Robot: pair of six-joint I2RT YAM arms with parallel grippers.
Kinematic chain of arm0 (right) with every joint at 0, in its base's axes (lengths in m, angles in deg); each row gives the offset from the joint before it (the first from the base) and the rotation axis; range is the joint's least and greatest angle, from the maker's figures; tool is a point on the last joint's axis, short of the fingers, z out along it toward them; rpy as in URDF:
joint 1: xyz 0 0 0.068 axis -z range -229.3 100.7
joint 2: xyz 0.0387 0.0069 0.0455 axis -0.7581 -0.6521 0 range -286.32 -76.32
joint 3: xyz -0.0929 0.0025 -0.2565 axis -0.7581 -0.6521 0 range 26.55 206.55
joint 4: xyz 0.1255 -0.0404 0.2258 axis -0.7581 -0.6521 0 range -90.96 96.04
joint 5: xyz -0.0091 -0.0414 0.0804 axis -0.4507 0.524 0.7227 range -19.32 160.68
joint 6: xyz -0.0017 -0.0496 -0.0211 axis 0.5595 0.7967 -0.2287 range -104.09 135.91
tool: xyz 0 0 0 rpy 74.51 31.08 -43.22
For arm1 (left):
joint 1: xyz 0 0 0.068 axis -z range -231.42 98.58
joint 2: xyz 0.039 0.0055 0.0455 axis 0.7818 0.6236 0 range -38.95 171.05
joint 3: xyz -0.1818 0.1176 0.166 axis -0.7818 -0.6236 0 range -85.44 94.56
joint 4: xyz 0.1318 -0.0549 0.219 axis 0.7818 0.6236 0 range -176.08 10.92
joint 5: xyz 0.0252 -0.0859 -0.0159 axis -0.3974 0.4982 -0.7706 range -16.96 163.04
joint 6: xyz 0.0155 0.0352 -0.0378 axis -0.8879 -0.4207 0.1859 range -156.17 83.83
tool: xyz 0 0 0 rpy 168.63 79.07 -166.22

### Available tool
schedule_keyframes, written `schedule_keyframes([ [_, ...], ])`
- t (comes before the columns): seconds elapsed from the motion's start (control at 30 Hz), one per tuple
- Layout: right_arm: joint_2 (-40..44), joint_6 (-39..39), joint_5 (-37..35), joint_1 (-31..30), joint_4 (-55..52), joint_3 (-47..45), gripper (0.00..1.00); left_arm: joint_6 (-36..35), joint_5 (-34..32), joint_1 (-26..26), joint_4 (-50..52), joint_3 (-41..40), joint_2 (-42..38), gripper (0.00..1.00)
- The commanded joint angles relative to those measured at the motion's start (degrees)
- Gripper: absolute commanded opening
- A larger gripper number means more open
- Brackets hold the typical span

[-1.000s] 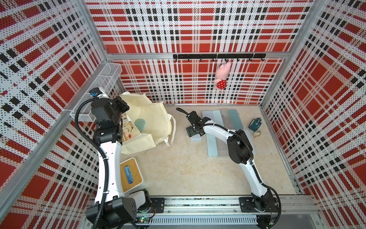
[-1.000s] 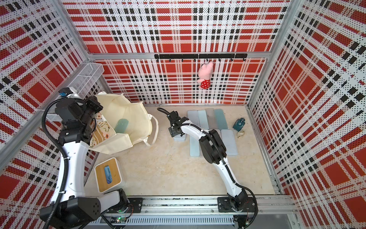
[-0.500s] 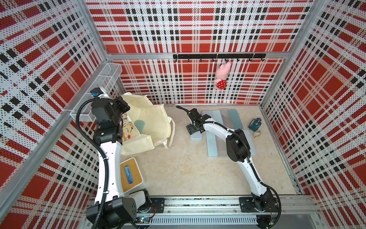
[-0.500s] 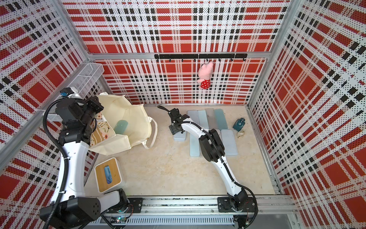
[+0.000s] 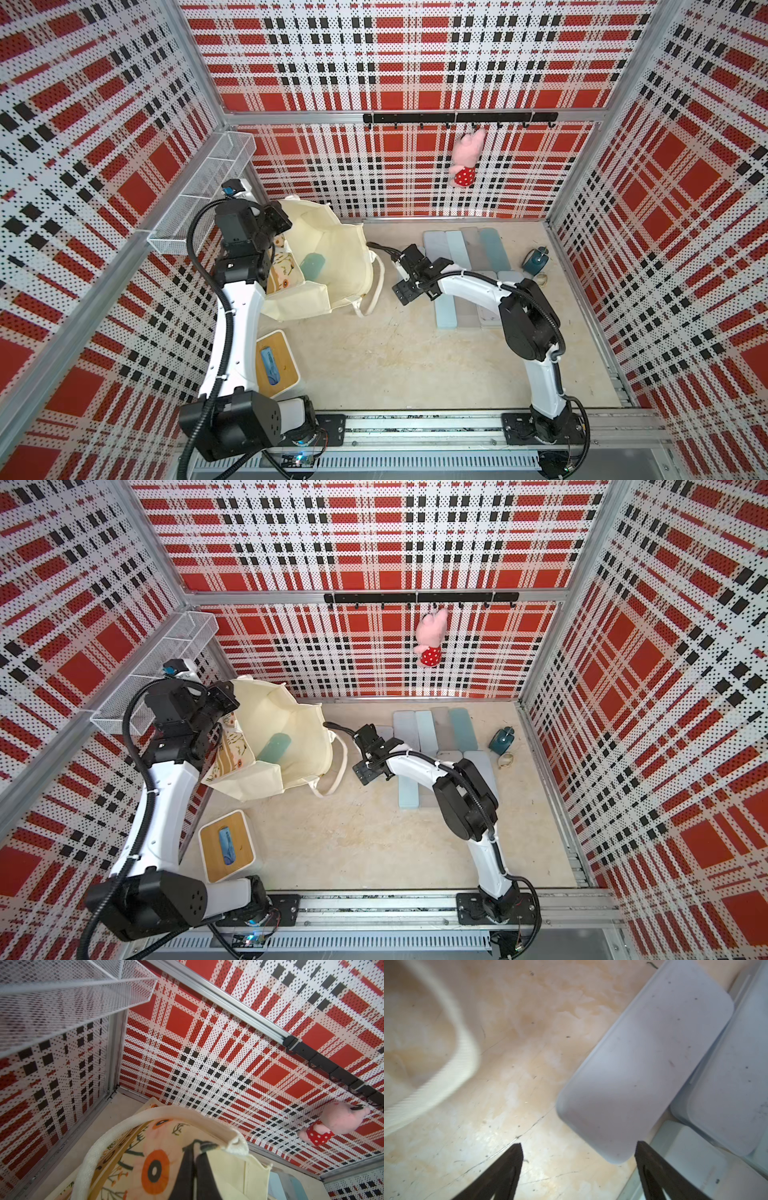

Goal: Take out the pencil case from the canvas bag
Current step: Place the pencil case at the center of the board.

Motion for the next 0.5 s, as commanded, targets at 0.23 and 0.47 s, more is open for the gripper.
schedule_keyframes([
  [0.23, -1.80, 1.42, -5.64, 0.35, 0.90, -0.99, 0.85, -1.01, -1.52, 1.72, -7.85, 6.97, 3.21, 0.00],
  [0.47, -4.35, 1.98, -10.78, 0.87, 0.08, 1.77, 0.80, -1.46, -2.06, 1.23, -7.38, 5.83, 2.20, 0.00],
])
